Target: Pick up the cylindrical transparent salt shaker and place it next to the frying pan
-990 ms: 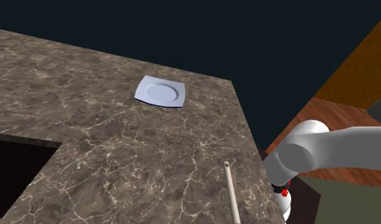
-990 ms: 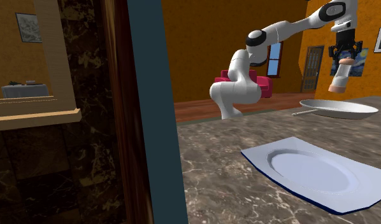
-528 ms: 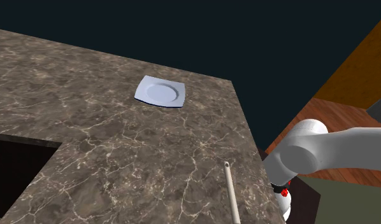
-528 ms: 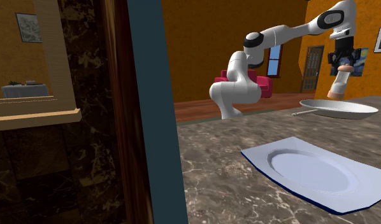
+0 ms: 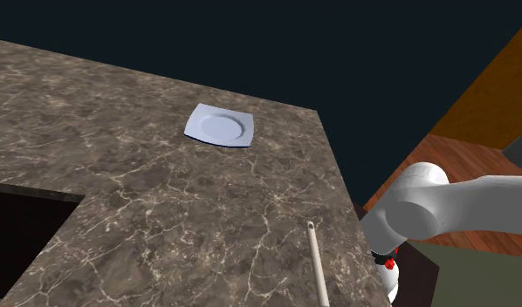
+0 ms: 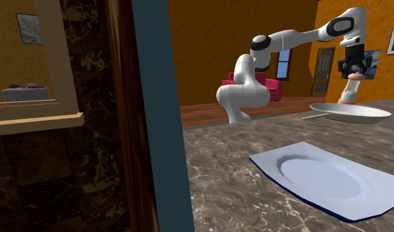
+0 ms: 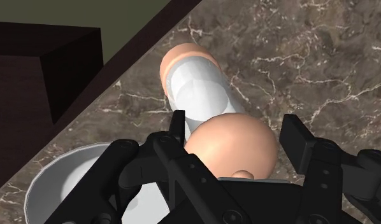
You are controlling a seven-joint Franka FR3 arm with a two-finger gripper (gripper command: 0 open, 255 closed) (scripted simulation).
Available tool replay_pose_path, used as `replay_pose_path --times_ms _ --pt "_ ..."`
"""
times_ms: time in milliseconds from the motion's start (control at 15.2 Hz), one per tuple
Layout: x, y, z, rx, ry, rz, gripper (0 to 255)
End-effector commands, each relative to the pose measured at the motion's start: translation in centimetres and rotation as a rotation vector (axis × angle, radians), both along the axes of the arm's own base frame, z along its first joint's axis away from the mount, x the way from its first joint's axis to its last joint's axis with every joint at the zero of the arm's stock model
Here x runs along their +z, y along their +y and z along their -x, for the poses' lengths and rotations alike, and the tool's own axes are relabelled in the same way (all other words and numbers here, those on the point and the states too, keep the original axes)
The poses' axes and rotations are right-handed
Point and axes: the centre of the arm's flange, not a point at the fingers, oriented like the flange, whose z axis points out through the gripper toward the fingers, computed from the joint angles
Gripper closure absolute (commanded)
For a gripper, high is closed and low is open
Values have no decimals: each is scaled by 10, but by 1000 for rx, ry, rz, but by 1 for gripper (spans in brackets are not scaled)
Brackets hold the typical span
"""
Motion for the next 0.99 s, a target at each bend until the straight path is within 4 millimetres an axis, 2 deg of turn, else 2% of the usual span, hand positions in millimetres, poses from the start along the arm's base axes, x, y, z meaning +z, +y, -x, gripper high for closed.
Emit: replay_pose_path --times_ms 0,198,264,594,858,924 --pt "0 0 0 0 0 0 255" --pt "0 0 0 0 0 0 255" --pt "0 0 0 0 0 0 0" --pt "0 0 0 0 0 0 0" --pt "49 -8 1 0 0 0 0" --pt "49 -8 1 0 0 0 0"
